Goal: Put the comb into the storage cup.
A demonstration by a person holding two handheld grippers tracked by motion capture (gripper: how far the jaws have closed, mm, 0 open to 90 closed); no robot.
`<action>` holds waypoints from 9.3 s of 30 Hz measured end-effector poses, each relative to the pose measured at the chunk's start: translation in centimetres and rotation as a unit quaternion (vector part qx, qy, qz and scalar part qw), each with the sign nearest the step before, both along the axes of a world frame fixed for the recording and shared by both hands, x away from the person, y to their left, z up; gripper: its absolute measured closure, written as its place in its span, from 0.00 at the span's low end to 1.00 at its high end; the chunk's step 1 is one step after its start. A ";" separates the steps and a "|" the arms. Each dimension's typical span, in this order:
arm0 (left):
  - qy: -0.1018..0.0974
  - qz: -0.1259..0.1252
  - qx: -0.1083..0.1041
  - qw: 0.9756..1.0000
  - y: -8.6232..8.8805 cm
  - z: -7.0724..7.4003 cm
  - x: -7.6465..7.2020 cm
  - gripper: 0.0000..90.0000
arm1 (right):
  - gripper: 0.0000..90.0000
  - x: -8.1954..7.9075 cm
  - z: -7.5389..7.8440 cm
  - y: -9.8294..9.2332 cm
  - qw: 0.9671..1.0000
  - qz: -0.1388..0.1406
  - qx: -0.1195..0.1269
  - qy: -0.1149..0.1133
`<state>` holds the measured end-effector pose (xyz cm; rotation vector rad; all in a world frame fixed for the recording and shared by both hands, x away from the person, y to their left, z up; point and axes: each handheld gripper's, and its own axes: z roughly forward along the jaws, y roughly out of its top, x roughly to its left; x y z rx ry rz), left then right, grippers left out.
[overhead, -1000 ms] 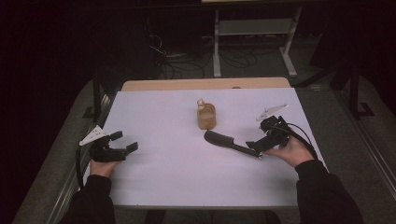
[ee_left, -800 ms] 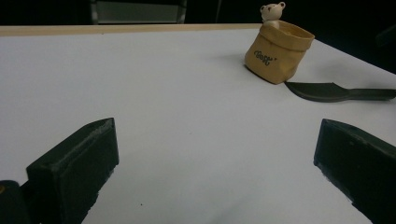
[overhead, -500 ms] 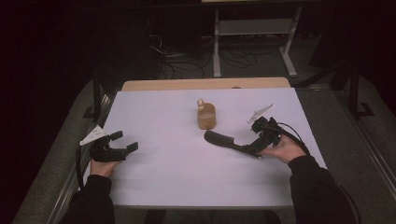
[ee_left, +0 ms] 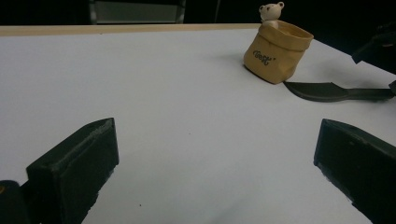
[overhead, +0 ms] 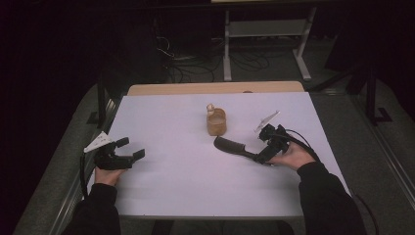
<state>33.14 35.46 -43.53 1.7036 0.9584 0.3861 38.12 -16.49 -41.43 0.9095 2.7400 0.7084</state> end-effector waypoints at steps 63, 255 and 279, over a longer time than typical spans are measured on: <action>0.003 -0.002 0.004 1.000 -0.1 -0.1 0.0 0.00 | 0.79 -0.6 -1.5 2.2 0.996 0.086 -0.012 0.010; 0.045 -0.193 -0.212 0.957 -17.5 10.8 6.2 0.32 | 0.80 -3.1 13.8 6.6 0.964 0.124 0.143 -0.185; 0.051 -0.178 -0.218 0.958 -18.4 11.0 6.3 0.86 | 0.80 -2.9 12.8 7.2 0.968 0.117 0.121 -0.187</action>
